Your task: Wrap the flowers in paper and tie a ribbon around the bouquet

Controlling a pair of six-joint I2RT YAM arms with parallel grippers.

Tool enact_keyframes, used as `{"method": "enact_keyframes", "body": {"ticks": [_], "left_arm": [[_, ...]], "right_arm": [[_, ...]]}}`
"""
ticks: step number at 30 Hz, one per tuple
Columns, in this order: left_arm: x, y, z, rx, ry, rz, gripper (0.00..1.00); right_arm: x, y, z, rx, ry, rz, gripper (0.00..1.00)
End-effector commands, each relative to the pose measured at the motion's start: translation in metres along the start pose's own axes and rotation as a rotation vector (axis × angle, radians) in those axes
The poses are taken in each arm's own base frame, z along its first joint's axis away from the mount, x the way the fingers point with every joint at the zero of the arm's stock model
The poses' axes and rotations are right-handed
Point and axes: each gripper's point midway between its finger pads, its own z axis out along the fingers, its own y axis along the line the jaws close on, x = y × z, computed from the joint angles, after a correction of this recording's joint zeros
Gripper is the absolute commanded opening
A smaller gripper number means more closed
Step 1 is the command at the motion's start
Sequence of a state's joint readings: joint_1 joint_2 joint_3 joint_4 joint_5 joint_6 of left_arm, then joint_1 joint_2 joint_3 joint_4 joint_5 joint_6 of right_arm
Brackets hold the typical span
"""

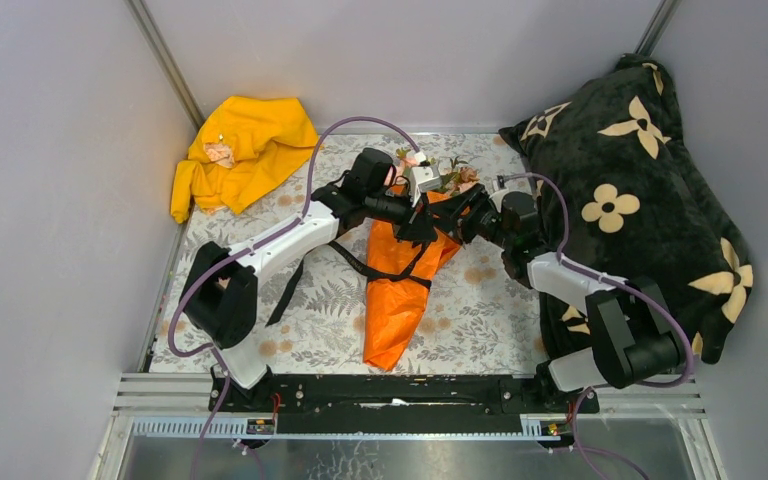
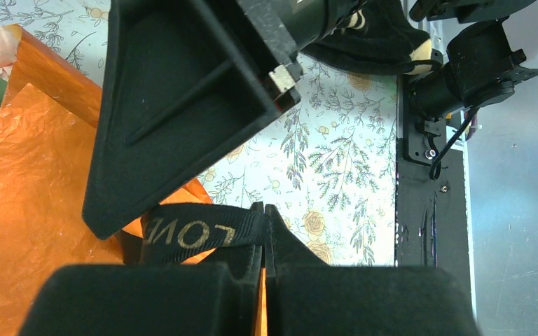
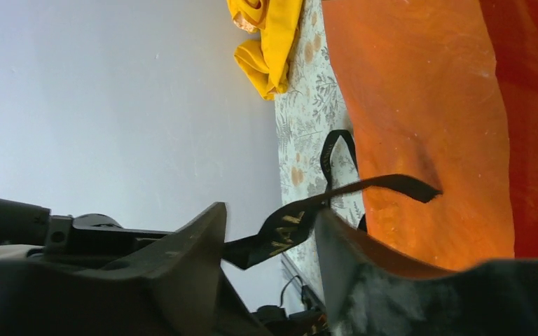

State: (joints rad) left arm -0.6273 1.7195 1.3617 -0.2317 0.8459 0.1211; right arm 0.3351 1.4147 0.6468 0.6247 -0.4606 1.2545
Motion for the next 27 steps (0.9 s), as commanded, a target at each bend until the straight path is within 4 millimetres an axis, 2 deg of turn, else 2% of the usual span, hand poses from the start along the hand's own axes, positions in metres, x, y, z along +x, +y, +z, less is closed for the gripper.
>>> {"method": "enact_keyframes", "body": {"ticks": [1,4,5,9,10,12,13,16,18,23,27], "left_arm": [[-0.009,0.001,0.002,0.011,-0.029,0.024,0.00],[-0.007,0.002,0.002,0.003,-0.024,0.028,0.00],[-0.006,0.002,0.001,0.001,-0.020,0.028,0.00],[0.003,0.003,-0.003,-0.018,0.022,0.033,0.00],[0.007,0.004,-0.005,-0.030,0.047,0.046,0.12],[0.023,0.008,-0.016,-0.069,0.134,0.089,0.57],[0.033,0.011,-0.023,-0.097,0.190,0.124,0.70],[0.072,0.028,-0.061,-0.186,0.387,0.256,0.87],[0.100,0.053,-0.093,-0.286,0.492,0.286,0.98],[0.164,0.125,-0.175,-0.601,0.655,0.141,0.99],[0.210,0.162,-0.206,-0.732,0.704,0.021,0.99]], "right_arm": [[0.001,0.037,0.004,-0.132,0.022,-0.006,0.44],[0.001,0.038,0.003,-0.129,0.017,-0.012,0.05],[0.000,0.038,0.001,-0.124,0.009,-0.017,0.00],[-0.009,0.029,-0.005,-0.041,-0.050,-0.087,0.00],[-0.012,0.028,-0.007,-0.016,-0.067,-0.121,0.00],[-0.018,0.032,-0.013,0.024,-0.095,-0.203,0.00],[-0.022,0.035,-0.017,0.041,-0.113,-0.251,0.00],[-0.032,0.050,-0.032,0.082,-0.154,-0.397,0.00],[-0.035,0.057,-0.039,0.099,-0.163,-0.455,0.00],[-0.031,0.066,-0.040,0.089,-0.121,-0.513,0.00],[-0.028,0.069,-0.033,0.069,-0.084,-0.524,0.00]]}}
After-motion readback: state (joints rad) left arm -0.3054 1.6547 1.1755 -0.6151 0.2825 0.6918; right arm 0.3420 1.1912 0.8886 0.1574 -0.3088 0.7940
